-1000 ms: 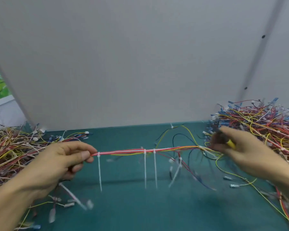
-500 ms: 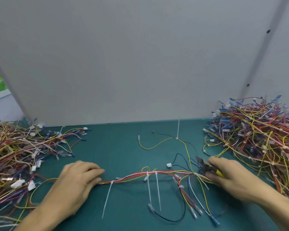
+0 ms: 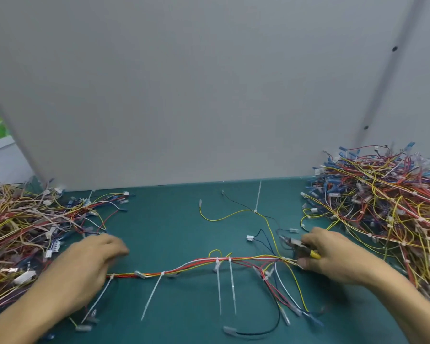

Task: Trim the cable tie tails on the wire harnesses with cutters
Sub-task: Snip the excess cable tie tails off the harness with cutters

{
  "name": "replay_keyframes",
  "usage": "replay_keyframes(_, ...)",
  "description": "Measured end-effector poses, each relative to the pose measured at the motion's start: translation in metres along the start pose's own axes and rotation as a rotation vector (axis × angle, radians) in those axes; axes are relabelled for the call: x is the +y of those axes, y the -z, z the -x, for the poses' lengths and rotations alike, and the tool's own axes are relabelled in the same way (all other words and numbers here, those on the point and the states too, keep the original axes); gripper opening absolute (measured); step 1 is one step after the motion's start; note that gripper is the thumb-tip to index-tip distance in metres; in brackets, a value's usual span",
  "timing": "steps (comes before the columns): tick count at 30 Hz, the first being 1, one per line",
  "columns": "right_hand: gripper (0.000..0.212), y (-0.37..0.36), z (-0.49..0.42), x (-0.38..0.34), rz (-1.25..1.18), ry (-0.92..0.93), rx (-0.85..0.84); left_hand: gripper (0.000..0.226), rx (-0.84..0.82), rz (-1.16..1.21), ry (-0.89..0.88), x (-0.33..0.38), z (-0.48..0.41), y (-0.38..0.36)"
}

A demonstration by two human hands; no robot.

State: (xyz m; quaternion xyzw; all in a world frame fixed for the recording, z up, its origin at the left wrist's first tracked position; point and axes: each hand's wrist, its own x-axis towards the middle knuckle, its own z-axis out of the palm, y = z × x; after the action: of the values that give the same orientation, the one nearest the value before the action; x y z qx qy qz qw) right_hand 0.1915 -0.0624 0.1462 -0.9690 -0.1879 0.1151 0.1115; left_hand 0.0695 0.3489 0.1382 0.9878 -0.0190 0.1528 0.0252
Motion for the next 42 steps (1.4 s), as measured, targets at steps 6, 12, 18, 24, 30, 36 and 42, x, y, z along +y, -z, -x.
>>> replay_keyframes(6,0.012,0.036,0.007,0.015,-0.168,-0.087,0.103,0.037,0.043,0.337,-0.294,0.111,-0.014,-0.012)
replay_keyframes(12,0.015,0.037,-0.003,0.003,-0.232,-0.136,0.291,0.072,-0.194,0.172,-0.244,0.157,-0.024,-0.054)
replay_keyframes(18,0.019,0.005,-0.009,-0.027,-0.190,-0.144,0.162,0.084,-0.328,0.111,-0.202,0.162,-0.026,-0.068)
replay_keyframes(24,0.025,-0.009,-0.006,-0.027,-0.109,-0.289,0.167,0.043,0.092,0.131,-0.204,0.154,-0.004,-0.031)
replay_keyframes(30,0.018,-0.005,-0.004,-0.022,-0.095,-0.273,0.065,0.030,-0.051,0.001,0.560,0.054,0.010,0.009)
replay_keyframes(36,0.018,-0.024,-0.006,-0.028,-0.062,-0.277,0.118,0.043,-0.210,0.013,0.744,0.029,0.005,-0.017)
replay_keyframes(42,0.013,-0.039,-0.012,-0.040,0.110,-0.172,0.274,0.017,-0.089,0.022,0.740,0.044,-0.012,-0.027)
